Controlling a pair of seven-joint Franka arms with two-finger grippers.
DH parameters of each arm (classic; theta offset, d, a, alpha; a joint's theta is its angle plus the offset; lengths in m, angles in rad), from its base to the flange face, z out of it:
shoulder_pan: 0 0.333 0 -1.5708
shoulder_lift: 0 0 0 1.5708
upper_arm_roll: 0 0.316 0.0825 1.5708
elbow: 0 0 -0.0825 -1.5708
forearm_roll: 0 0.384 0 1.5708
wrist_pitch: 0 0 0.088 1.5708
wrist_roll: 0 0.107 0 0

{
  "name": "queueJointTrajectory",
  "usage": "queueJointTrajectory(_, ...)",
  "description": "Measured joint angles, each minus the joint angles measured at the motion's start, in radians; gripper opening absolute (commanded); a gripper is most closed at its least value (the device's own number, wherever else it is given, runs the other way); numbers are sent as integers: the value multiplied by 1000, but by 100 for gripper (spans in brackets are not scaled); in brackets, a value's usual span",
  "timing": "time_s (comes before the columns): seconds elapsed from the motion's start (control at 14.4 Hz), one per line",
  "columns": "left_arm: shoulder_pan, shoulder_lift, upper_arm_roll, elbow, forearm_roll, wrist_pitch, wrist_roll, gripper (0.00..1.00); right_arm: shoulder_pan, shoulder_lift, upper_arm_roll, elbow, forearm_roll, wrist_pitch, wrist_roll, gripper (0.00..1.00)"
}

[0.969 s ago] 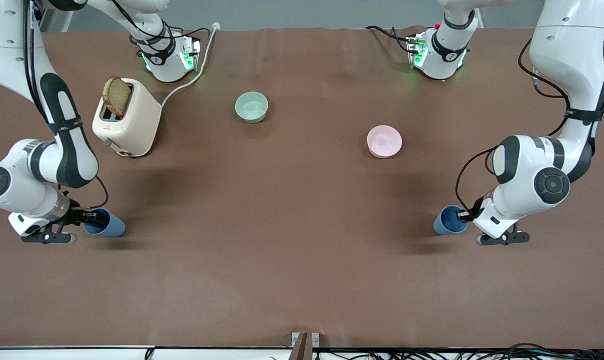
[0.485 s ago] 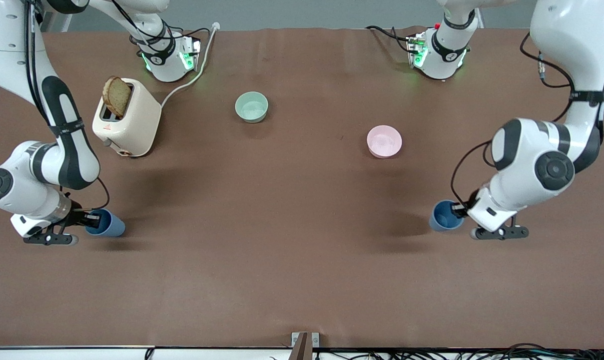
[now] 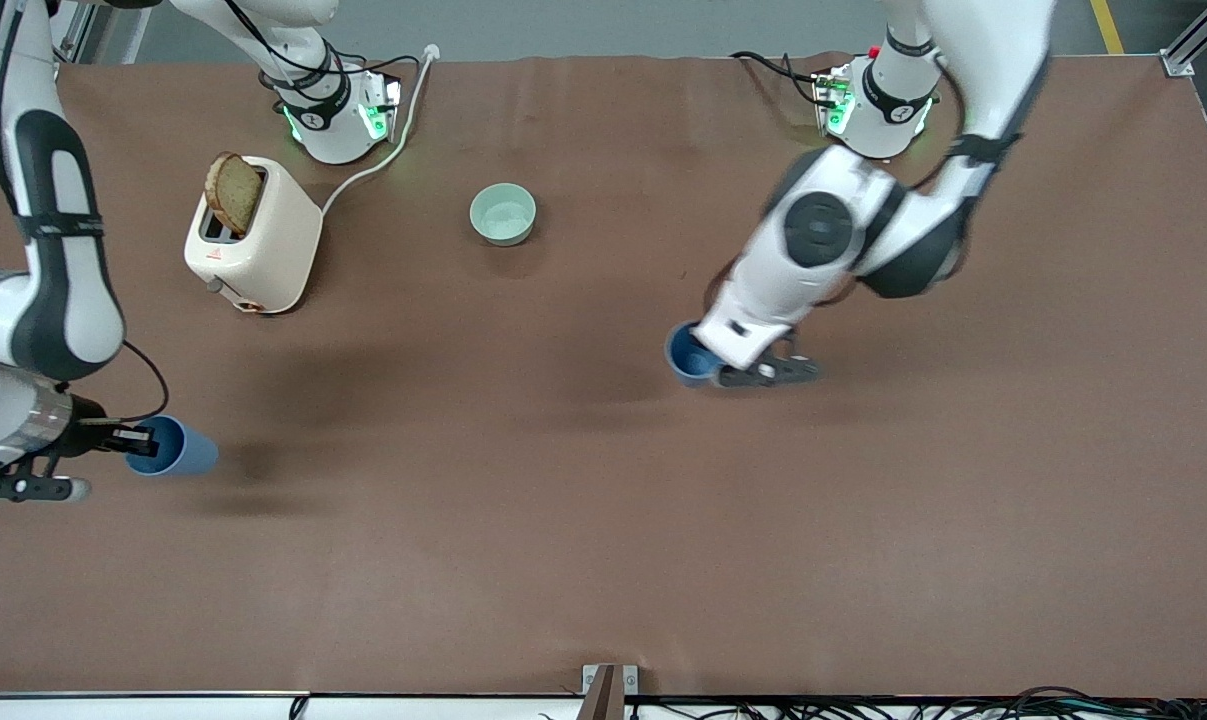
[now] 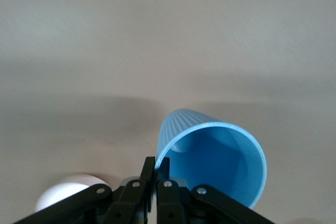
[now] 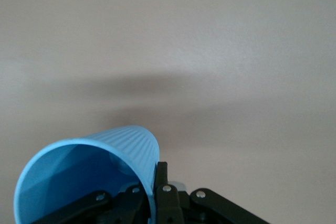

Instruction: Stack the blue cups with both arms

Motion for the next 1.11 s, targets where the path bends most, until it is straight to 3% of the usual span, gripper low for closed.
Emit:
queueJointTrajectory(0.28, -152, 165, 1, 108, 106, 14, -289, 0, 26, -13, 11, 110, 28, -113, 47, 0)
queueJointTrajectory(0.48, -204, 260, 3, 188, 117, 20, -367, 3, 97, -13, 22, 124, 29, -125, 184, 0)
queueJointTrajectory(0.55, -207, 275, 3, 201, 117, 30, -370, 12, 126, -13, 27, 127, 29, -138, 232, 0)
queueJointTrajectory(0.62, -207, 284, 3, 207, 117, 38, -370, 40, 148, -16, 35, 131, 29, -154, 275, 0)
queueJointTrajectory(0.69, -205, 288, 3, 210, 117, 41, -370, 96, 162, -23, 48, 136, 29, -174, 312, 1)
queueJointTrajectory(0.9, -198, 285, 4, 233, 118, 43, -370, 100, 167, -81, 145, 144, 30, -273, 463, 1)
queueJointTrajectory(1.11, -153, 219, 11, 280, 134, -29, -370, 100, 171, -149, 288, 146, 31, -336, 651, 1)
